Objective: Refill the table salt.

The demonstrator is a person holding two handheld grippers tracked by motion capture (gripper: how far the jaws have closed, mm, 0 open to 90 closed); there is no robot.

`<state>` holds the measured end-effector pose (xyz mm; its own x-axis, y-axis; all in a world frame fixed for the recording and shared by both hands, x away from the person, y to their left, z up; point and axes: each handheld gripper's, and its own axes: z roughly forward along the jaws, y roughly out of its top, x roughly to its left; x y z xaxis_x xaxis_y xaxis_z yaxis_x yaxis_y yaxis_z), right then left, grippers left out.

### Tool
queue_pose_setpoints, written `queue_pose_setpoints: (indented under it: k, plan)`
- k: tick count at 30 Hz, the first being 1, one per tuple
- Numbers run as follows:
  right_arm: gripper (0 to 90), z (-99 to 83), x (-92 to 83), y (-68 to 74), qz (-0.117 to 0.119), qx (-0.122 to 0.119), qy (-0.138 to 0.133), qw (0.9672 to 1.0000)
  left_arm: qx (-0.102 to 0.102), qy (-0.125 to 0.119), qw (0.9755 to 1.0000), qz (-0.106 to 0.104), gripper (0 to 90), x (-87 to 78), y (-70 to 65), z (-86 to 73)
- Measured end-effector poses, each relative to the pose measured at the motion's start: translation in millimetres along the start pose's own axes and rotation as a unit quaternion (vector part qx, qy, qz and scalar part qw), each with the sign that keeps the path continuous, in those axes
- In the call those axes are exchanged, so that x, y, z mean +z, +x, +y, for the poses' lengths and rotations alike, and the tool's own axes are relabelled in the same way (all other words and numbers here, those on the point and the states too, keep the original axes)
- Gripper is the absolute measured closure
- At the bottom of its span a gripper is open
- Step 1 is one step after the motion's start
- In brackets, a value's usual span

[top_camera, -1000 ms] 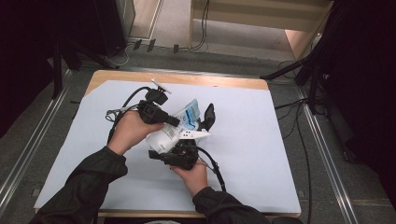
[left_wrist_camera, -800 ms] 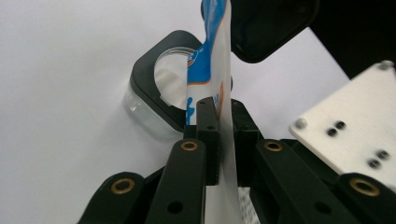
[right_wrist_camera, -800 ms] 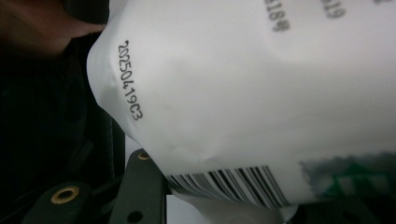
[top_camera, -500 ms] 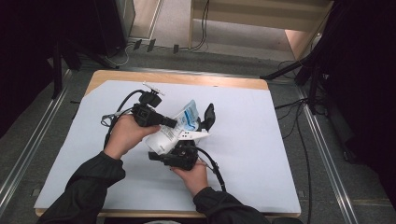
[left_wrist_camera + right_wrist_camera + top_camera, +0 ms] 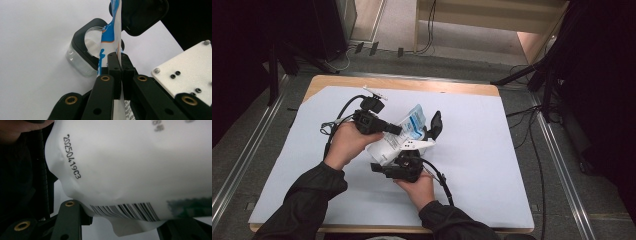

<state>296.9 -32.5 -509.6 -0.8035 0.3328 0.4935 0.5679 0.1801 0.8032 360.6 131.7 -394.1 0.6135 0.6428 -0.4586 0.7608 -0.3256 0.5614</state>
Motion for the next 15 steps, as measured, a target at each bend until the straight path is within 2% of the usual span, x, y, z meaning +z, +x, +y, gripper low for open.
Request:
queue_pose_setpoints:
  k: [4,7,15]
  plan:
    - [62.6,0.8,-2.7,1.4,-0.003,0.008,-0.006,0.9999,0.002,0.000,1.0000,-0.002,90.0,0.5,-3.0,0.3]
    - [64.0,1.3,-4.7,1.5,0.001,0.012,-0.009,0.9999,0.006,0.000,1.0000,-0.001,90.0,0.2,-4.4,0.7]
    - [64.9,2.5,-4.4,-1.7,0.030,0.026,-0.020,0.9990,0.008,-0.009,0.9999,-0.004,88.5,-1.8,-4.0,0.6]
